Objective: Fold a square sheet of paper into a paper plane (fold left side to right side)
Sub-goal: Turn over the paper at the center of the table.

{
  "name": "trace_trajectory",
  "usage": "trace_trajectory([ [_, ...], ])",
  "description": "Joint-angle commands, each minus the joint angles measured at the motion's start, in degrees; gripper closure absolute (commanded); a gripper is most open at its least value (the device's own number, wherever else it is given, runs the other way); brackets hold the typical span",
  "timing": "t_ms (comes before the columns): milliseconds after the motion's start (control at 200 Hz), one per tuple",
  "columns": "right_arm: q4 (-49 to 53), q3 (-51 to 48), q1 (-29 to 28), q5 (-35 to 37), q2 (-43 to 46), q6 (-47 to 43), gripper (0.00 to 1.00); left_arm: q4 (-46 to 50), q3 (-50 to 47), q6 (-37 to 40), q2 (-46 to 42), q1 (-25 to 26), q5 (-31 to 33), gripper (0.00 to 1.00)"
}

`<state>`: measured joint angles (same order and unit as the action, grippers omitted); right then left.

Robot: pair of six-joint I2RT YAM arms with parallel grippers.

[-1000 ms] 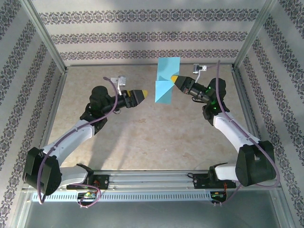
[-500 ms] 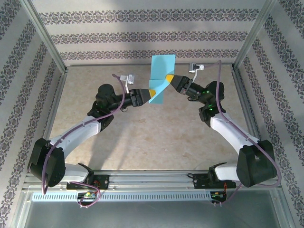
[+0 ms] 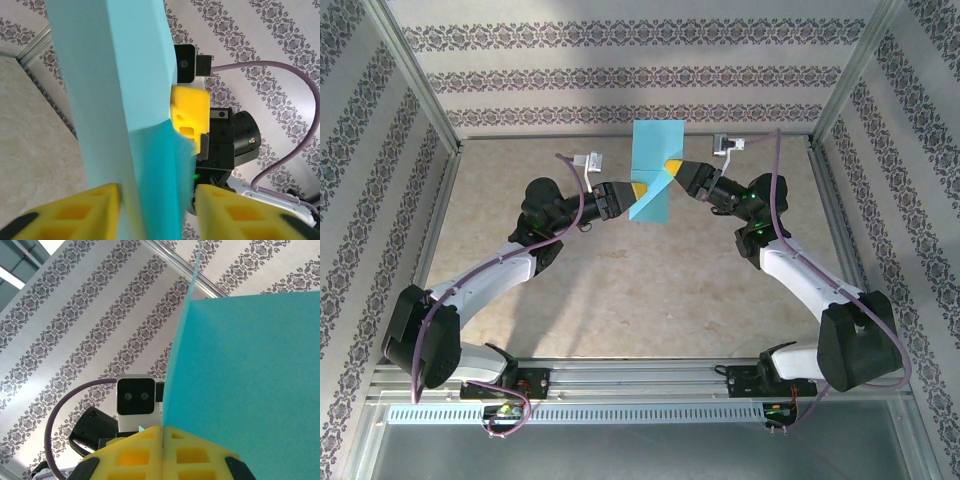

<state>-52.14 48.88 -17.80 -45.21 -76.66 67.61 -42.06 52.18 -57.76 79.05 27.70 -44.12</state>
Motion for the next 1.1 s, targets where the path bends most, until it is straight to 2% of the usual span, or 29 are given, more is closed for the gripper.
trace_trajectory([
  [0, -2.6, -1.3, -0.5, 1.2, -0.2, -0.1, 0.96, -3.8, -0.3, -0.5, -0.1, 0.5, 0.9, 0.68],
  [135, -2.1, -1.9, -0.3, 1.4, 0.3, -0.9, 0.86, -2.6, -0.3, -0.2, -0.4, 0.4, 1.3, 0.84],
  [400, 2.8, -3.7, 0.7, 2.5, 3.7, -5.0, 0.58, 4.2, 0.0, 3.1, -2.6, 0.3, 2.6, 0.94],
  [530, 7.6, -4.9, 2.1, 2.8, 6.8, -8.3, 0.47, 12.3, 0.9, 7.4, -4.7, 0.4, 3.9, 1.00],
  [655, 17.5, -6.3, 4.1, 4.5, 11.6, -14.0, 0.38, 26.6, 4.0, 15.4, -7.3, 0.4, 6.4, 1.00],
  [849, 36.1, -7.5, 5.8, 12.7, 20.7, -26.5, 0.18, 49.6, 10.2, 28.3, -10.9, 1.6, 15.1, 1.00],
  [989, 45.3, -8.3, 7.2, 19.1, 26.1, -32.1, 0.03, 64.3, 16.2, 36.6, -11.0, 6.2, 26.5, 1.00],
  [1099, 51.2, -8.6, 8.3, 23.9, 29.2, -35.3, 0.02, 73.5, 21.2, 40.8, -9.2, 11.0, 36.4, 1.00],
])
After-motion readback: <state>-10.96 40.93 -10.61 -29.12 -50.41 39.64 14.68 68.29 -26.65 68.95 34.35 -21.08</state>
